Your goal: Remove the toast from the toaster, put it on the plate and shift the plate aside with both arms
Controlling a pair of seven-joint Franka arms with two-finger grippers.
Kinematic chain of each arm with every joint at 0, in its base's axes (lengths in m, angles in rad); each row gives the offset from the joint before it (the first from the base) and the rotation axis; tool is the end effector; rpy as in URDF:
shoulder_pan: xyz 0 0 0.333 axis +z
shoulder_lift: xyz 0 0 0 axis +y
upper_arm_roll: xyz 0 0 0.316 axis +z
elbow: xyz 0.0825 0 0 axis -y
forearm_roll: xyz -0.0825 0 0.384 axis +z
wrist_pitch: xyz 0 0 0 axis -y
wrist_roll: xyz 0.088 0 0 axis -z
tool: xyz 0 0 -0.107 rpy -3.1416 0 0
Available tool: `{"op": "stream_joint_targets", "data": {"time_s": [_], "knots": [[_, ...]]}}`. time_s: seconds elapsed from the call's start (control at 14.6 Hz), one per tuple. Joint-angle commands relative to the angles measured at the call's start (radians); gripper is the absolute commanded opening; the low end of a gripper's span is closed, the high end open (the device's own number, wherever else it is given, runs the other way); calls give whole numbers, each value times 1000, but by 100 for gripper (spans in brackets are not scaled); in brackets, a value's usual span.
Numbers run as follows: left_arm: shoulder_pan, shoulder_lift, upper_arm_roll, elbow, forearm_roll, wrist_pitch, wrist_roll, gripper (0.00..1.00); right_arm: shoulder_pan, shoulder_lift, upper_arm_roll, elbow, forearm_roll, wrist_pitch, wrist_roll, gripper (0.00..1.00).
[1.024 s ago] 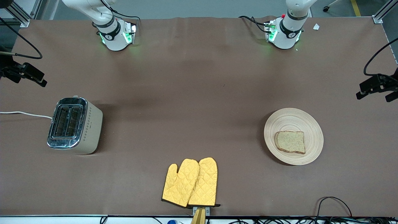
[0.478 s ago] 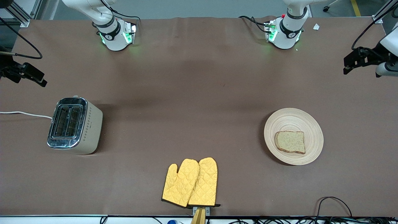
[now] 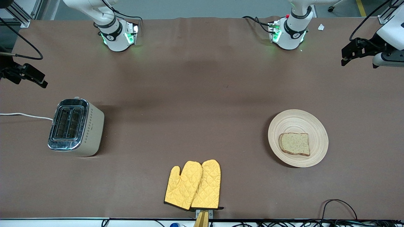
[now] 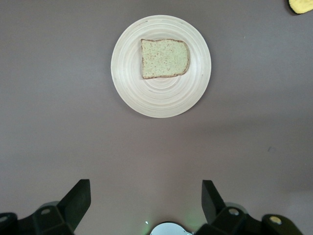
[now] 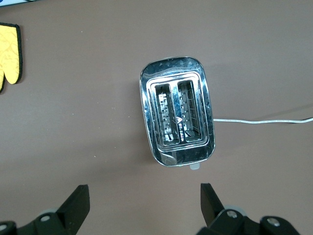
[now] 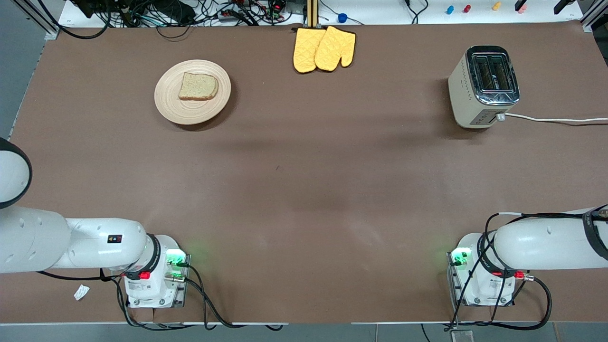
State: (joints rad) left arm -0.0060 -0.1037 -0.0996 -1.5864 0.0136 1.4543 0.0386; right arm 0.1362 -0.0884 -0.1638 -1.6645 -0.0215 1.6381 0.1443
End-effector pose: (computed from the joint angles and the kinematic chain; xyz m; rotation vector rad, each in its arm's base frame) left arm 0.5067 -0.0552 0.6621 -3.1087 0.2213 0.0438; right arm 0.5332 -0.0209 0.6335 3.1252 -0.2677 0.0959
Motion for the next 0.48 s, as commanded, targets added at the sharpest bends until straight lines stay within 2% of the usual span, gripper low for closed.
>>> {"op": "stream_joint_targets", "data": {"time_s": [0.0, 0.41], "knots": [[-3, 18, 8, 34, -18, -6, -13, 100, -6, -19, 6, -11, 2, -3, -9, 100], [-3, 21, 4, 39, -17, -11, -14, 100, -6, -19, 6, -11, 0, -1, -9, 100]]}}
